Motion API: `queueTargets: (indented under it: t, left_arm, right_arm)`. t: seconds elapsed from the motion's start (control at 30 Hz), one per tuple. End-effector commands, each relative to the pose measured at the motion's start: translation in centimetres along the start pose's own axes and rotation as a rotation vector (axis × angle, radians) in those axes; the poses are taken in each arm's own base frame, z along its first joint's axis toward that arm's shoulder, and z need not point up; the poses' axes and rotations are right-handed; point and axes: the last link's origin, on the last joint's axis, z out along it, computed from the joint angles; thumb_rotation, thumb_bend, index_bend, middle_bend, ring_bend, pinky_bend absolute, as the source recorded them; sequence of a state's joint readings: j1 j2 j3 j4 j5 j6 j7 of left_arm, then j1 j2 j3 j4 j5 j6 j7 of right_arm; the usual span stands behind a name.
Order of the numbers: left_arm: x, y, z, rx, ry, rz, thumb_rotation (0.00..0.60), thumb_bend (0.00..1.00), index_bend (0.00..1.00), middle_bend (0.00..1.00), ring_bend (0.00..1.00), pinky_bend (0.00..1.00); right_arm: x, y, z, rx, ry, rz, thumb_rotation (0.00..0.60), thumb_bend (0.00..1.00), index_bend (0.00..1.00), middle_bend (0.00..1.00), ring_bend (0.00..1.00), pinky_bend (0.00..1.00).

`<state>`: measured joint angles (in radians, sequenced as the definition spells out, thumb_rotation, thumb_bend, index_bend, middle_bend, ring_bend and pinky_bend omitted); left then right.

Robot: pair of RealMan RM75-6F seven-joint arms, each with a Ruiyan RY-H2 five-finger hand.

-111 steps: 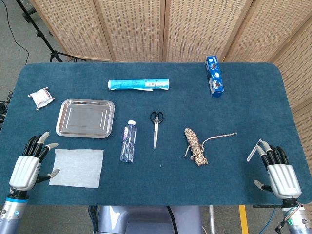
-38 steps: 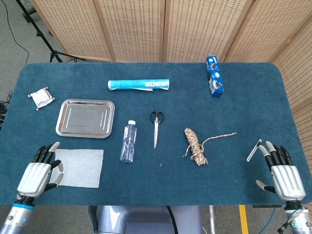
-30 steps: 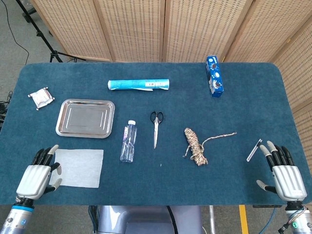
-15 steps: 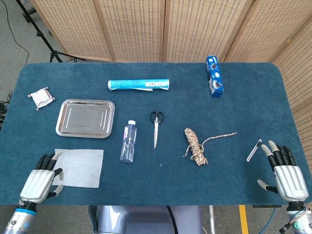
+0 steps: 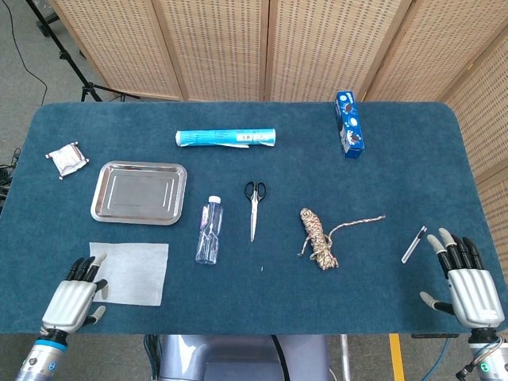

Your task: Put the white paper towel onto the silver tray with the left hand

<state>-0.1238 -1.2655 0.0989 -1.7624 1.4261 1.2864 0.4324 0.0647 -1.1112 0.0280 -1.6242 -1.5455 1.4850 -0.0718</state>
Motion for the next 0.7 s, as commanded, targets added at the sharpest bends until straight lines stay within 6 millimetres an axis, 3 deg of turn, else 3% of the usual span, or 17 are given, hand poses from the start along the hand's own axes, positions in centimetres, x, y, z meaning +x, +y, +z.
queueTargets:
  t: [0.03, 0.7]
  left_arm:
    - [-0.3, 0.0, 0.0, -0.002, -0.004, 0.007, 0.6, 0.27, 0.59, 0.0, 0.0, 0.0]
    - [-1.6, -0.3, 0.6, 0.012, -0.012, 0.057, 0.6, 0.28, 0.59, 0.0, 0.0, 0.0]
  right_arm:
    - [0.0, 0.0, 0.0, -0.001, -0.001, 0.0, 0.6, 0.0, 0.09, 0.0, 0.0, 0.0]
    - [0.1, 0.1, 0.0, -0.002, 0.007, 0.005, 0.6, 0.0, 0.09, 0.0, 0.0, 0.0]
